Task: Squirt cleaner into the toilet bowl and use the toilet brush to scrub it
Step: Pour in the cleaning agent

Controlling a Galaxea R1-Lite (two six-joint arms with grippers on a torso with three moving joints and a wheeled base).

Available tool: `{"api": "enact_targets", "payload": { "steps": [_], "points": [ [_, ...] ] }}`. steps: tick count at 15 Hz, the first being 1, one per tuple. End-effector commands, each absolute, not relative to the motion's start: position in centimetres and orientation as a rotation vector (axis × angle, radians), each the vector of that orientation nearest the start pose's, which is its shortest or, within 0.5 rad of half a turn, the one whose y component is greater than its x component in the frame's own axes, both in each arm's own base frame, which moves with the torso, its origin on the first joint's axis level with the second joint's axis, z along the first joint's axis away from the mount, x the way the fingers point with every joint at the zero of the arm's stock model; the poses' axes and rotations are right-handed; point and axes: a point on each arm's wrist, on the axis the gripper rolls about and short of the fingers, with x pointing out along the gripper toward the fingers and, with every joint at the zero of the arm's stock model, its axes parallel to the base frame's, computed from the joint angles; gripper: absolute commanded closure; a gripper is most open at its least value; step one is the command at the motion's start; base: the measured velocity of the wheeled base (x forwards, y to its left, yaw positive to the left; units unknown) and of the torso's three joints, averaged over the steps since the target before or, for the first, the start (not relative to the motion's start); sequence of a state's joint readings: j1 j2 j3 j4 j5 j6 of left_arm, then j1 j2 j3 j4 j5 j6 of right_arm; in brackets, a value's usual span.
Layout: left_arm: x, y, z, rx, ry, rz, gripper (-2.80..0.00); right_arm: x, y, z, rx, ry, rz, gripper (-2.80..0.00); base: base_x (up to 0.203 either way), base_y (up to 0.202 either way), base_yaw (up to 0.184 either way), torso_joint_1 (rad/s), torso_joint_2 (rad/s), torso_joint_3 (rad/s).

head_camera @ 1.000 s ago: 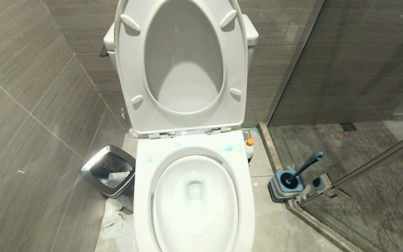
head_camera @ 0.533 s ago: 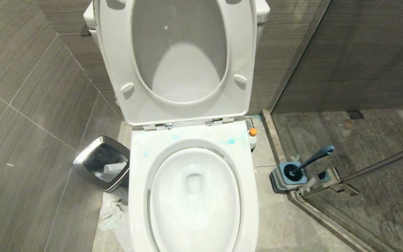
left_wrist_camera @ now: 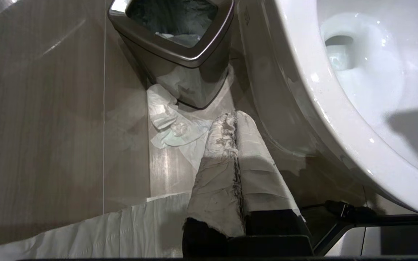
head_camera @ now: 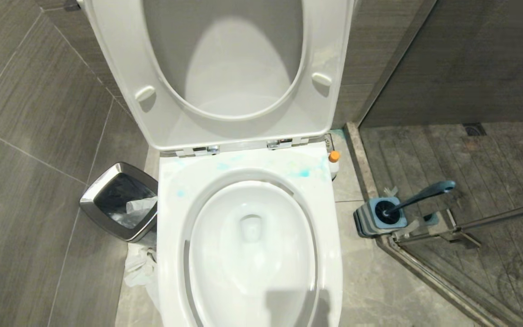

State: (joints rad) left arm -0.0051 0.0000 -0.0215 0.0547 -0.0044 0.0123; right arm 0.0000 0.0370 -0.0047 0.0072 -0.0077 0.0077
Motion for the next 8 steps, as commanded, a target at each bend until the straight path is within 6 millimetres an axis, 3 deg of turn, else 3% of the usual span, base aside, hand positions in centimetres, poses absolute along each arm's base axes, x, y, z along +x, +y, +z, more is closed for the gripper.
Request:
{"api": "enact_targets", "payload": {
  "steps": [1, 5, 8],
  "points": [
    [-2.44, 0.0, 7.58, 0.011, 0.035, -0.009, 0.0, -1.83, -0.02, 7.73, 0.007, 0.066, -0.009, 0.0, 0.0, 0.0, 0.0, 0.007, 0.01, -0.193],
    [-2.44, 0.0, 7.58, 0.011, 0.035, -0.009, 0.0, -1.52, -0.02, 7.79, 0.007, 0.106, -0.009, 0.0, 0.0, 0.0, 0.0, 0.004, 0.0, -0.186],
    [-2.44, 0.0, 7.58, 0.011, 0.035, -0.009, 0.0, -0.95, -0.02, 7.88, 0.007, 0.179, -0.008, 0.0, 0.0, 0.0, 0.0, 0.0, 0.0, -0.047]
  ]
}}
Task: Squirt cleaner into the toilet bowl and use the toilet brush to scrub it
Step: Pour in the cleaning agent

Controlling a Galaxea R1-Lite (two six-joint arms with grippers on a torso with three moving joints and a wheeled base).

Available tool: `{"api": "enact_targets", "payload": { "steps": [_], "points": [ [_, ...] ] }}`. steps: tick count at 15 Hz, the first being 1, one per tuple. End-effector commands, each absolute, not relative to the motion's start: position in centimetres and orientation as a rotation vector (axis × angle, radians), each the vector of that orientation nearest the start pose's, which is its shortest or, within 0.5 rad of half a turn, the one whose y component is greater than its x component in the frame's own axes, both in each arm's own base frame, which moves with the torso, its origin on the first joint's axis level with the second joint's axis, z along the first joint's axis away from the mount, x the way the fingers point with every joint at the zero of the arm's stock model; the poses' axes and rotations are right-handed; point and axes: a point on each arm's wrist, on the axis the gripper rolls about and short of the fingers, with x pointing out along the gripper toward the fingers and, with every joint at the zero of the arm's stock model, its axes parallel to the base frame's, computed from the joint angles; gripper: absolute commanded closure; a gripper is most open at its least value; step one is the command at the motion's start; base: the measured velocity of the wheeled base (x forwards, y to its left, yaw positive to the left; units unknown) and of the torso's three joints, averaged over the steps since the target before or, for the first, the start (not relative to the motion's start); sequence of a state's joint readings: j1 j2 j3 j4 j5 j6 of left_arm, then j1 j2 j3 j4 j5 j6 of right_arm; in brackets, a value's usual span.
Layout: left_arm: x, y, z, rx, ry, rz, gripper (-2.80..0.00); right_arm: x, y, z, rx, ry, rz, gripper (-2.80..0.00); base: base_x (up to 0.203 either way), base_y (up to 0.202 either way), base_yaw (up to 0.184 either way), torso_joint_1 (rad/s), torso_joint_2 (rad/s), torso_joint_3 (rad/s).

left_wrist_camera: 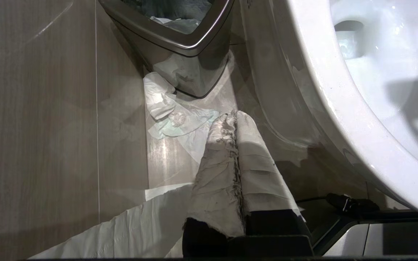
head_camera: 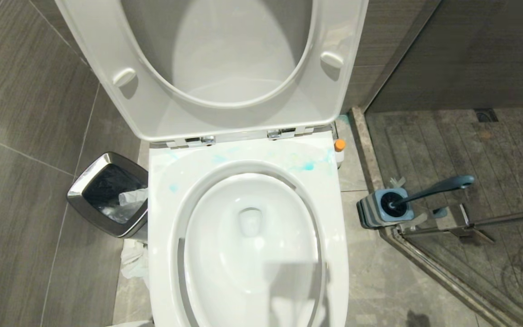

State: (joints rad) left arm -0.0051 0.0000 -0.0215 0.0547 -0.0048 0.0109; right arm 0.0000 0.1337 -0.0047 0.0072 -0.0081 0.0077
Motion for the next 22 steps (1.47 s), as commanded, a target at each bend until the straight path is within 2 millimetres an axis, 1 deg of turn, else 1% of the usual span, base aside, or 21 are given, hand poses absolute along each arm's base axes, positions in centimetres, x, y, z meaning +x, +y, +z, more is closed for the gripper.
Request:
{"api": "enact_targets", "payload": {
  "steps": [1, 3, 8, 10, 11, 13, 15, 17, 18, 20, 22],
  "points": [
    [-2.4, 0.0, 7.6, 0.011, 0.035, -0.009, 0.0, -0.7, 0.0, 7.9, 0.007, 0.213, -0.009, 0.0, 0.0, 0.0, 0.0, 0.0, 0.0, 0.0],
    [-2.4, 0.0, 7.6, 0.011, 0.035, -0.009, 0.0, 0.0, 0.0, 7.9, 0.006, 0.301, -0.01, 0.0, 0.0, 0.0, 0.0, 0.0, 0.0, 0.0],
    [-2.4, 0.0, 7.6, 0.011, 0.035, -0.009, 0.0, 2.3, 0.0, 7.6, 0.005, 0.597, -0.01, 0.0, 0.0, 0.0, 0.0, 0.0, 0.0, 0.0],
    [-2.4, 0.0, 7.6, 0.011, 0.035, -0.009, 0.0, 3.0, 0.0, 7.4, 0.004, 0.68, -0.013, 0.0, 0.0, 0.0, 0.0, 0.0, 0.0, 0.0],
    [-2.4, 0.0, 7.6, 0.011, 0.035, -0.009, 0.0, 3.1, 0.0, 7.5, 0.001, 0.688, -0.016, 0.0, 0.0, 0.0, 0.0, 0.0, 0.0, 0.0],
    [-2.4, 0.0, 7.6, 0.011, 0.035, -0.009, 0.0, 3.7, 0.0, 8.7, -0.006, 0.689, -0.02, 0.0, 0.0, 0.0, 0.0, 0.0, 0.0, 0.0],
    [-2.4, 0.0, 7.6, 0.009, 0.035, -0.009, 0.0, 5.0, -0.1, 11.0, -0.006, 0.739, -0.024, 0.0, 0.0, 0.0, 0.0, 0.0, 0.0, 0.0],
    [-2.4, 0.0, 7.6, 0.009, 0.035, -0.009, 0.0, 7.1, -0.1, 11.9, -0.008, 0.833, -0.019, 0.0, 0.0, 0.0, 0.0, 0.0, 0.0, 0.0],
    [-2.4, 0.0, 7.6, 0.009, 0.035, -0.009, 0.0, 8.5, 0.0, 12.1, -0.016, 0.858, -0.014, 0.0, 0.0, 0.0, 0.0, 0.0, 0.0, 0.0],
    [-2.4, 0.0, 7.6, 0.009, 0.034, -0.009, 0.0, 12.2, 0.0, 12.3, -0.054, 0.799, 0.002, 0.0, 0.0, 0.0, 0.0, 0.0, 0.0, 0.0],
    [-2.4, 0.0, 7.6, 0.009, 0.035, -0.009, 0.0, 16.3, 0.2, 12.5, -0.121, 0.65, 0.021, 0.0, 0.0, 0.0, 0.0, 0.0, 0.0, 0.0]
  ]
}}
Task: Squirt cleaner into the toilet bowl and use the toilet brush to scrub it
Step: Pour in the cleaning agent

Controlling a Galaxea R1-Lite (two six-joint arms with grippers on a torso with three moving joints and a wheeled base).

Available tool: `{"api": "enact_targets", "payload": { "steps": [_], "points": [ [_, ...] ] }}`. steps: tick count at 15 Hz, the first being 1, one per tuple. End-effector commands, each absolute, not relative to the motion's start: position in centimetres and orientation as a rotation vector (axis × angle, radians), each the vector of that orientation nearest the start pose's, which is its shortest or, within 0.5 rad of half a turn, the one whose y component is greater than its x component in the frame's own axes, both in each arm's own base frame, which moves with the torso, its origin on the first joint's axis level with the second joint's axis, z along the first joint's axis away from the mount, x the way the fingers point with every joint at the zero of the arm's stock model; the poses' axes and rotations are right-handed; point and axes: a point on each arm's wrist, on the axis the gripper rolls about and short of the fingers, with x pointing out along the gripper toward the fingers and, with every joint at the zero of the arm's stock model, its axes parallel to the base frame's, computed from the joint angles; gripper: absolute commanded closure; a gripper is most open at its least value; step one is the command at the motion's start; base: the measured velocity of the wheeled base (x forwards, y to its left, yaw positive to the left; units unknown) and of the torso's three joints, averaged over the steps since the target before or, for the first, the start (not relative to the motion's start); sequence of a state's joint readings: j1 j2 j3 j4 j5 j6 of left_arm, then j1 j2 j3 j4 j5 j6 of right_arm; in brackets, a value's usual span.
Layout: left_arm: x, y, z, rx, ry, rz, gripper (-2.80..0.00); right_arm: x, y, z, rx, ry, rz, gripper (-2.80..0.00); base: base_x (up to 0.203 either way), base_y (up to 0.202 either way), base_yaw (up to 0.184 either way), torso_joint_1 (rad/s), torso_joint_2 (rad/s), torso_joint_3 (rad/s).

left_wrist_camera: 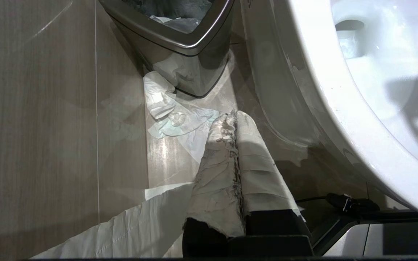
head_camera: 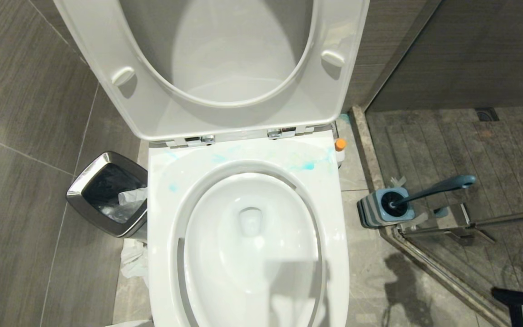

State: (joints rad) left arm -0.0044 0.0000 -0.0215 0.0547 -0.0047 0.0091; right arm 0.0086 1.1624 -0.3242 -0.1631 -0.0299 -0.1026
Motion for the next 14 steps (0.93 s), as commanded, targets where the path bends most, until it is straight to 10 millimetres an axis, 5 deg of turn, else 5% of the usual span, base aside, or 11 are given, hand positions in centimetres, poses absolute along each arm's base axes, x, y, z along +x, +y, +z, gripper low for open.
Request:
{"api": "enact_targets", "payload": {
  "steps": [1, 6, 14],
  "points": [
    [-2.4, 0.0, 7.6, 0.009, 0.035, -0.009, 0.0, 18.1, 0.6, 12.5, -0.161, 0.579, 0.025, 0.0, 0.0, 0.0, 0.0, 0.0, 0.0, 0.0],
    [-2.4, 0.0, 7.6, 0.009, 0.034, -0.009, 0.0, 22.6, 5.1, 12.1, -0.26, 0.317, 0.059, 0.0, 0.0, 0.0, 0.0, 0.0, 0.0, 0.0],
    [-2.4, 0.0, 7.6, 0.009, 0.035, -0.009, 0.0, 24.4, 6.1, 9.2, -0.278, 0.197, 0.057, 0.0, 0.0, 0.0, 0.0, 0.0, 0.0, 0.0]
  ]
}}
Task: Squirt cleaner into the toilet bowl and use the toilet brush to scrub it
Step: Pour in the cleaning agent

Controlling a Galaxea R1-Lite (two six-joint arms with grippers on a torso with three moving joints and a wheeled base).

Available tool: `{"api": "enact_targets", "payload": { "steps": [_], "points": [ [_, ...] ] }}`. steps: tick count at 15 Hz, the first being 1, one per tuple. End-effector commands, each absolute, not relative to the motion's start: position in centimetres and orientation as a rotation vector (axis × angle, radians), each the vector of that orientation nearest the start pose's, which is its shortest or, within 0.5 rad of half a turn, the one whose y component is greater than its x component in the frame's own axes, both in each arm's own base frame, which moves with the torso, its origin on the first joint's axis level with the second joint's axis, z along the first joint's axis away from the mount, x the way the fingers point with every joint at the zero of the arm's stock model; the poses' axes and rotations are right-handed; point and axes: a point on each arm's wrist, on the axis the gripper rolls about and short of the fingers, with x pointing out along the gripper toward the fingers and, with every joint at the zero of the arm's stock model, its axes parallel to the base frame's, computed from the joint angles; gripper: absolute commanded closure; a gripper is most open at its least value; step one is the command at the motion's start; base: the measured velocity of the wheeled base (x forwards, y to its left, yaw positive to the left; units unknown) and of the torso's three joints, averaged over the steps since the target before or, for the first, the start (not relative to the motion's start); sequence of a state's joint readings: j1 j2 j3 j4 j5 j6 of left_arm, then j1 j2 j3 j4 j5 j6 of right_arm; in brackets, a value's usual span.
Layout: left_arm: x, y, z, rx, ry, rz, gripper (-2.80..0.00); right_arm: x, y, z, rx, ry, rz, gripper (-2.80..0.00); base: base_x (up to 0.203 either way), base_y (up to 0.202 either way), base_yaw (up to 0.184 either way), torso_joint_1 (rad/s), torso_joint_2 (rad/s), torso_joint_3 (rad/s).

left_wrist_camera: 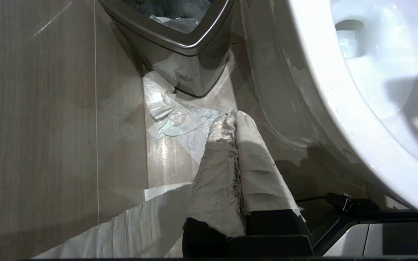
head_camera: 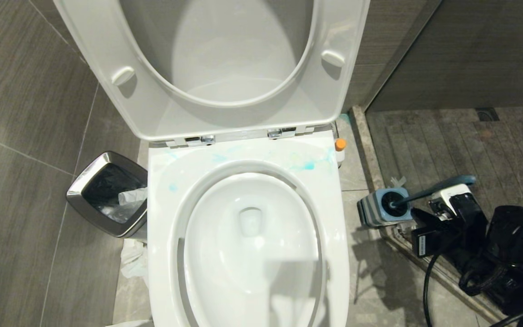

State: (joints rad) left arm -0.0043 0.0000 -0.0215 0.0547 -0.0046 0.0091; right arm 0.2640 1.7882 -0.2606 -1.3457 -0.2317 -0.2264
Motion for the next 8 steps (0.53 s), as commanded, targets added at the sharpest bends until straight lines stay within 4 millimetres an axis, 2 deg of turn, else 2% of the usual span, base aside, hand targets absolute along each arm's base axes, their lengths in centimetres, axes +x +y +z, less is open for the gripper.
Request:
{"api": "enact_targets", "payload": {
  "steps": [1, 3, 8],
  "points": [
    [-2.4, 0.0, 7.6, 0.009, 0.035, -0.009, 0.0, 24.7, 6.2, 8.7, -0.272, 0.181, 0.054, 0.0, 0.0, 0.0, 0.0, 0.0, 0.0, 0.0],
    [-2.4, 0.0, 7.6, 0.009, 0.035, -0.009, 0.0, 25.1, 6.4, 7.1, -0.26, 0.205, 0.049, 0.0, 0.0, 0.0, 0.0, 0.0, 0.0, 0.0],
    [-2.4, 0.0, 7.6, 0.009, 0.035, -0.009, 0.0, 25.5, 6.5, 5.8, -0.241, 0.249, 0.045, 0.0, 0.0, 0.0, 0.0, 0.0, 0.0, 0.0]
  ]
}}
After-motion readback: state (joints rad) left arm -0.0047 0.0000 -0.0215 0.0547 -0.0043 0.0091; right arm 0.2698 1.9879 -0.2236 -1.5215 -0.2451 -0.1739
